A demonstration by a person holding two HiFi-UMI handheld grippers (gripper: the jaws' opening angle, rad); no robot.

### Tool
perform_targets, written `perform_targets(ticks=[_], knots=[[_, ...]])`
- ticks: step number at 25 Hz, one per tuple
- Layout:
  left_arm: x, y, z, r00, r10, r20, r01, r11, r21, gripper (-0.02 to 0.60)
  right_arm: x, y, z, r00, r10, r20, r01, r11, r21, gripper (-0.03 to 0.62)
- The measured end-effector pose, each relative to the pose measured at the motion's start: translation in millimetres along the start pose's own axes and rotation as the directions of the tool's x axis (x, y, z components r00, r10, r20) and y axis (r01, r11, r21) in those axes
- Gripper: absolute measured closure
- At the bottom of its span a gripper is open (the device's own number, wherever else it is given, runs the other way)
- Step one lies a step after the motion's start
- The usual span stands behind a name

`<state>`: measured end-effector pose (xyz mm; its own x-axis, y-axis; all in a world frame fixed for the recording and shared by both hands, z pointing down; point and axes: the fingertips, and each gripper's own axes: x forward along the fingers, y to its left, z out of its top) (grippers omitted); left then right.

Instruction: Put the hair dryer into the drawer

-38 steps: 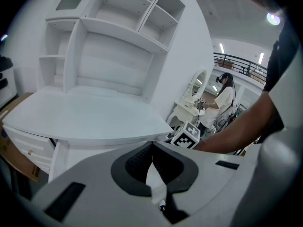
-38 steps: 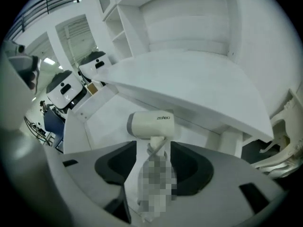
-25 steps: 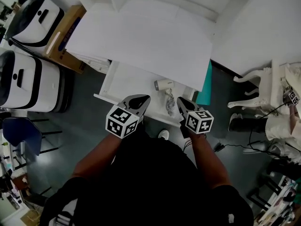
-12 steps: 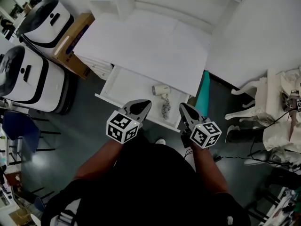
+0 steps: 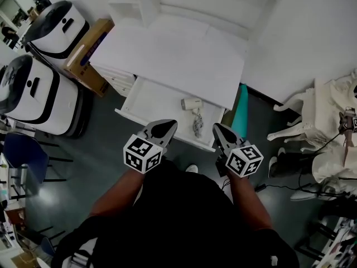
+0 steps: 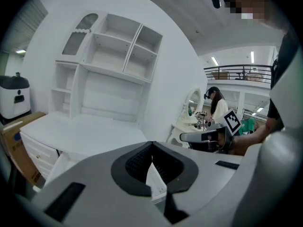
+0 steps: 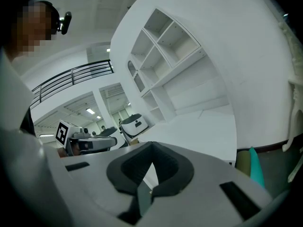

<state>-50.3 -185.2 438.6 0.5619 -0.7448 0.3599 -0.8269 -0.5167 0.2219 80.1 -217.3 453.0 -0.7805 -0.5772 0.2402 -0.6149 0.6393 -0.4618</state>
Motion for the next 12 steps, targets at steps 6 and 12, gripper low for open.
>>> perform_targets(ticks=[6, 12], knots=[[-14, 4, 5, 0.999, -0.052, -0.002, 0.052, 0.998, 0.025, 0.572, 0, 24, -11, 0.999, -0.038, 0.008, 0.038, 0.999, 0.021, 0.569], [-39, 5, 0, 0.994, -0.104, -0.036, 0.105, 0.993, 0.048, 0.572, 7, 57, -12, 0.997, -0.068, 0.035, 0.067, 0.998, 0.022, 0.568]])
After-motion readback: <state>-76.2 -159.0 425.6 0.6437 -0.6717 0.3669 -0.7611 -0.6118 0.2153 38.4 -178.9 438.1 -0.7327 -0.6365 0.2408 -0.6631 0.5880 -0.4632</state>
